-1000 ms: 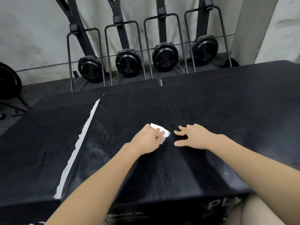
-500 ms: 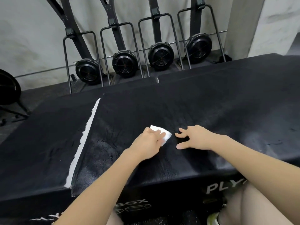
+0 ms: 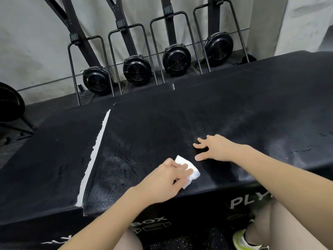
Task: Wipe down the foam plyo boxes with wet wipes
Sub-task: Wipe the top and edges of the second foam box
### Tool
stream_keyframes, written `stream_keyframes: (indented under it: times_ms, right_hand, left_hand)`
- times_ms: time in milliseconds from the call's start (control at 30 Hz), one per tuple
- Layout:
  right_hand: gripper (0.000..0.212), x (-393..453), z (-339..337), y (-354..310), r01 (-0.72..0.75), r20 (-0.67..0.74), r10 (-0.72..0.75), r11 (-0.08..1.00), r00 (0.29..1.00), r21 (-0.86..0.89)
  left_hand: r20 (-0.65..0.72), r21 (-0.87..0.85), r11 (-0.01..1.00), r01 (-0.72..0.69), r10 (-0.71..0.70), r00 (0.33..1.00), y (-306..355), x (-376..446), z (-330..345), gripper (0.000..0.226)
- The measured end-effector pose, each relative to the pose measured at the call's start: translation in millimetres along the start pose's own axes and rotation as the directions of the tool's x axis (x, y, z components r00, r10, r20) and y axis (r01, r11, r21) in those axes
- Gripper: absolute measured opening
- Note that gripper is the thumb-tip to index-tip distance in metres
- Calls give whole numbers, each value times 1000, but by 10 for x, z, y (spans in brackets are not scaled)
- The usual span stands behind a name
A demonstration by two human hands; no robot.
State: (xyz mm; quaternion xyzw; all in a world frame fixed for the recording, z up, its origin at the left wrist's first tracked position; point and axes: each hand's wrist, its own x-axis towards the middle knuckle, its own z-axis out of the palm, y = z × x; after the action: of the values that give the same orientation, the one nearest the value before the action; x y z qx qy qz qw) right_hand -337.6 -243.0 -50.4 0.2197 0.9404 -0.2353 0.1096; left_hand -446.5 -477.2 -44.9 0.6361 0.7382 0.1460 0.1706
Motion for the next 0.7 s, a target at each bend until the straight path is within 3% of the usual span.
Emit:
stream_keyframes:
  times_ms: [133,267,433,500,600,700]
  right_hand:
    - [67,-31,-10,-22,-2,-5,2,1000,1000,-6]
    - [66,-79,28,-37,-11,-14,12,1000,1000,15]
    - [66,-133,68,-35,5,-12,-6,999,1000,-38]
    - [66,-145,81,-19,7,-16,-8,1000,1000,-28]
    - [67,-125,107,12,15,-17,-16,999,1000,-38]
    - [67,-119,116,21,19,-19,-20,999,1000,-46]
  left_hand:
    - [-45,127,990,59,-53,998,-157,295,-77,24]
    - [-136,100,985,143,-129,982,-129,418,-13,25]
    - [-128,57,998,-16,24,992,207,65,135,22]
    - [-111,36,999,-27,31,993,245,-88,232,19]
    - [-100,139,989,-43,57,993,256,-212,377,33]
    - [-157,129,990,-62,82,984,260,-172,450,34]
